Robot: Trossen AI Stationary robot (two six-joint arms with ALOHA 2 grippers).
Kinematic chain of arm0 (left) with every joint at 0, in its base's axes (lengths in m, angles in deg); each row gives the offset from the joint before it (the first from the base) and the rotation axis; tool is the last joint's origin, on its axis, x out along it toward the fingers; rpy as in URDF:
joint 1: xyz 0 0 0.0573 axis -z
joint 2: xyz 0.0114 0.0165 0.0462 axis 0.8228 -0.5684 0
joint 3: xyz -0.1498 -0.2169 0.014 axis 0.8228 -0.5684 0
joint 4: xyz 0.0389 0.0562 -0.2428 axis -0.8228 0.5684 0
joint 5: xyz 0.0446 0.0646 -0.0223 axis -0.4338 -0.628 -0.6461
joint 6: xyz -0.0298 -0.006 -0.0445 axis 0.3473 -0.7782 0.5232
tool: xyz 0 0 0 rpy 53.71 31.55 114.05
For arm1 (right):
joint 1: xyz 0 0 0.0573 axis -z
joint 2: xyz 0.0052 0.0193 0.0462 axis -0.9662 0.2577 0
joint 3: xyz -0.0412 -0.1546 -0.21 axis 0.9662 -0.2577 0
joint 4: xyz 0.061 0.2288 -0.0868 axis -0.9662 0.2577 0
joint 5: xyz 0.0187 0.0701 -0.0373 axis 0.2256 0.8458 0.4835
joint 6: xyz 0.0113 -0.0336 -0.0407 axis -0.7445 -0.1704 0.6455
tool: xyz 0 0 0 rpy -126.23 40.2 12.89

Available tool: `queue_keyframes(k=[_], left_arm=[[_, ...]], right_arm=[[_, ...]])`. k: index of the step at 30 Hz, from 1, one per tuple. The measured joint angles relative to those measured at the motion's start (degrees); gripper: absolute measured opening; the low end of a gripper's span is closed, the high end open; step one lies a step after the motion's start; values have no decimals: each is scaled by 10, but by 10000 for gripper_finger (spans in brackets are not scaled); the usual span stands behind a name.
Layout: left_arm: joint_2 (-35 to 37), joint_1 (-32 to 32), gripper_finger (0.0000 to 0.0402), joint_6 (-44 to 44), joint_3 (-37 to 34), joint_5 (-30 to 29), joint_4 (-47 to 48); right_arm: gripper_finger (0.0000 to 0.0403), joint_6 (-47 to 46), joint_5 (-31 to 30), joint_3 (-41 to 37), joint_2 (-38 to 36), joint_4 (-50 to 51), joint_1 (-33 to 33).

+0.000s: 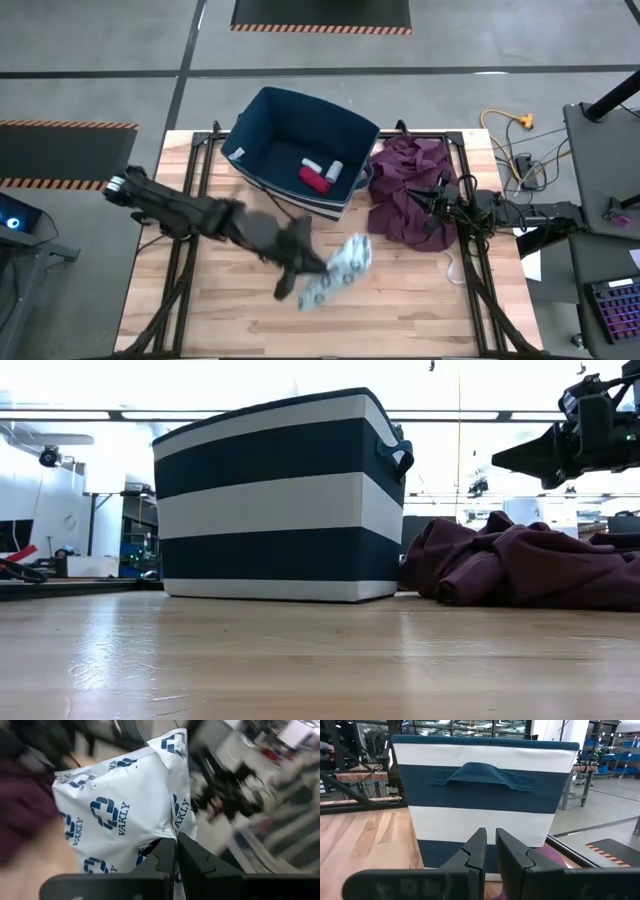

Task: Pick & place medical supplies in basket/bin
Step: Put the white mailer bag into the blue bin

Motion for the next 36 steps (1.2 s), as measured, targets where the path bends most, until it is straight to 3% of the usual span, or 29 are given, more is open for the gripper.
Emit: queue_keyframes(k=[8, 13, 19, 23, 36], left_arm=[[72, -128, 0, -114, 53, -133, 134], [100, -227, 0, -172, 52, -135, 140], [101, -334, 0, -220, 50, -136, 245], [96, -391, 0, -251, 50, -134, 260], [91, -447, 17, -287, 49, -129, 298]], right_arm=[[31, 0, 0, 0, 0, -5, 0], [31, -17, -1, 0, 0, -6, 0], [31, -34, -1, 0, 0, -7, 0], [31, -35, -1, 0, 0, -7, 0], [31, -39, -1, 0, 0, -8, 0]])
